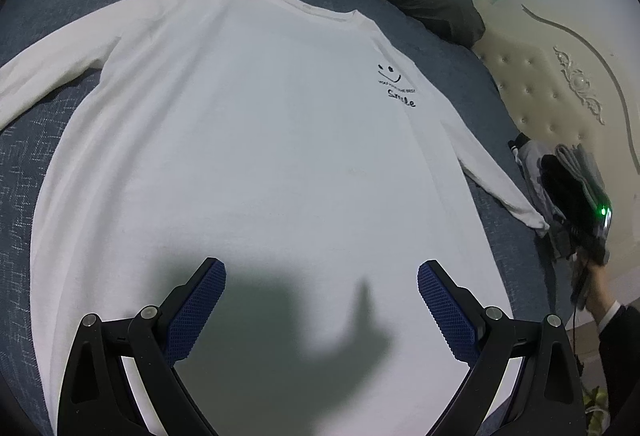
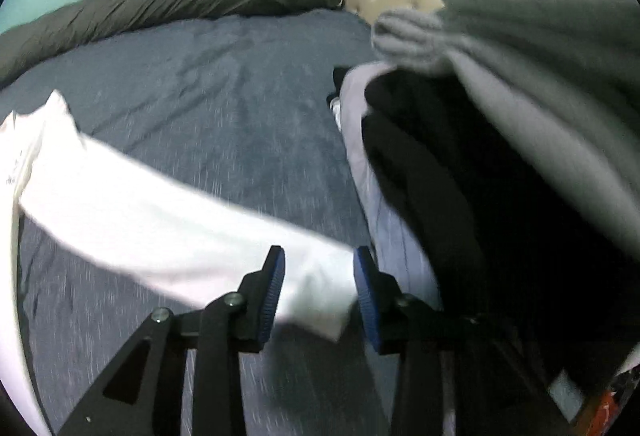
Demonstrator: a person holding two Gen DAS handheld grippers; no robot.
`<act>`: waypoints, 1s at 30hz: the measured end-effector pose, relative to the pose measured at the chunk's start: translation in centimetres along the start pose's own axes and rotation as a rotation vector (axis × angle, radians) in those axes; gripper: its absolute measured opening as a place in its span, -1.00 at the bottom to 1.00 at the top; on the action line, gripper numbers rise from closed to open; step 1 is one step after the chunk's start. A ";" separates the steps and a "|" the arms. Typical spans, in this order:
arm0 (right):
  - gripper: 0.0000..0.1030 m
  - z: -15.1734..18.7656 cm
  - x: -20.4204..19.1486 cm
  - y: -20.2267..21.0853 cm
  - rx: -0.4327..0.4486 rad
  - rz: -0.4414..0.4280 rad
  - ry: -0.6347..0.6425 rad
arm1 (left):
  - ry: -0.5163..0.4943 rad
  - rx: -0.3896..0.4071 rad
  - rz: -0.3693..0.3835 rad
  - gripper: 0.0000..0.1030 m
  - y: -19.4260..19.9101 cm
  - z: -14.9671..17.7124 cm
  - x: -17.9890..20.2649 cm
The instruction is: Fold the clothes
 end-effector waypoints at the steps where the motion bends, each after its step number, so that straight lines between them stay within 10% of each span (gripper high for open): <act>1: -0.31 0.9 0.2 0.3 -0.014 -0.015 -0.011 | 0.000 0.001 0.001 0.93 0.0 0.0 0.1; 19: -0.31 3.9 1.2 -3.4 -0.052 -0.008 0.001 | -0.005 -0.017 0.003 0.93 -0.6 0.3 0.3; 24: -0.92 3.9 1.4 -2.9 -0.030 -0.016 0.030 | -0.004 -0.016 0.005 0.93 -0.6 0.2 0.3; 30: -0.98 4.2 2.2 -1.1 0.017 0.009 0.117 | -0.004 -0.013 0.011 0.93 -0.5 0.2 0.4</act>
Point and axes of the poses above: each gripper's, at about its wrist camera, not at the fingertips, and y roughly against the way its jaws point, x to its right, z to its underside, the point moved 7 cm from there along -y, roughly the way its jaws point, and after that the axes turned 14 degrees about -y, right-handed, at the moved point
